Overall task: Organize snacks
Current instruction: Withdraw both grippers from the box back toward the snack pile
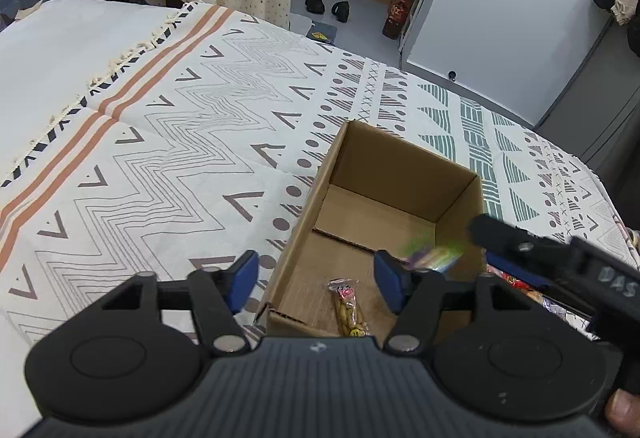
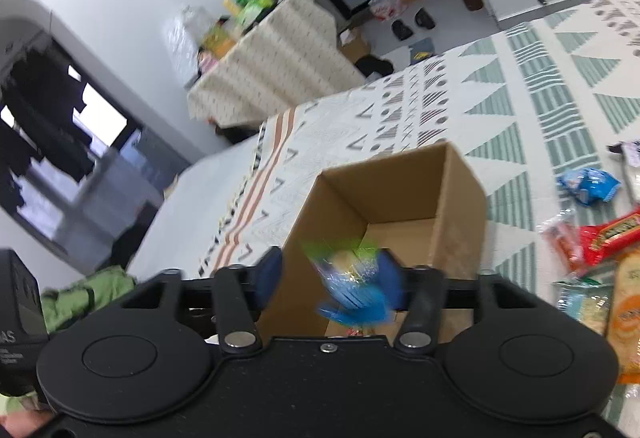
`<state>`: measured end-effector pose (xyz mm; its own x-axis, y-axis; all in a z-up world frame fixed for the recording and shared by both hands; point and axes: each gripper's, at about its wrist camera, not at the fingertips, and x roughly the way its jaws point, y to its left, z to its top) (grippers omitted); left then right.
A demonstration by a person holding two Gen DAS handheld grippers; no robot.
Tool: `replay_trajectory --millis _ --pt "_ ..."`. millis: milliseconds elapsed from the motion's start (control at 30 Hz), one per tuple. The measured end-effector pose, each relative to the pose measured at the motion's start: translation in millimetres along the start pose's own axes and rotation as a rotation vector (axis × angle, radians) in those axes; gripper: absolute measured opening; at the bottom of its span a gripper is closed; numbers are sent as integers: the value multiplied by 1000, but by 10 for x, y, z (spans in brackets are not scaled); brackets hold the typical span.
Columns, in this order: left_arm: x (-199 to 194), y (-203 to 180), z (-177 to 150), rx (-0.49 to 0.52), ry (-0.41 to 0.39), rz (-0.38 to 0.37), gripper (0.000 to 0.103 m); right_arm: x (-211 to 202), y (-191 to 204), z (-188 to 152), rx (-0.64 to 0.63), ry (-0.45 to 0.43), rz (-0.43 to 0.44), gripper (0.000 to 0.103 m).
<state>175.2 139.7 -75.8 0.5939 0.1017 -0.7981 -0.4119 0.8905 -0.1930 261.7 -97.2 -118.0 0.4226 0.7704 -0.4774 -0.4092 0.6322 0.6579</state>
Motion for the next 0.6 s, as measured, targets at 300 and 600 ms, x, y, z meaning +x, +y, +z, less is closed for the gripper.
replay_trajectory --millis 300,600 --pt "-121 -128 -47 13 -17 -17 77 -389 -182 25 25 -4 -113 60" --pt "-205 -389 -183 32 -20 -51 84 -800 -382 58 41 -16 -201 64"
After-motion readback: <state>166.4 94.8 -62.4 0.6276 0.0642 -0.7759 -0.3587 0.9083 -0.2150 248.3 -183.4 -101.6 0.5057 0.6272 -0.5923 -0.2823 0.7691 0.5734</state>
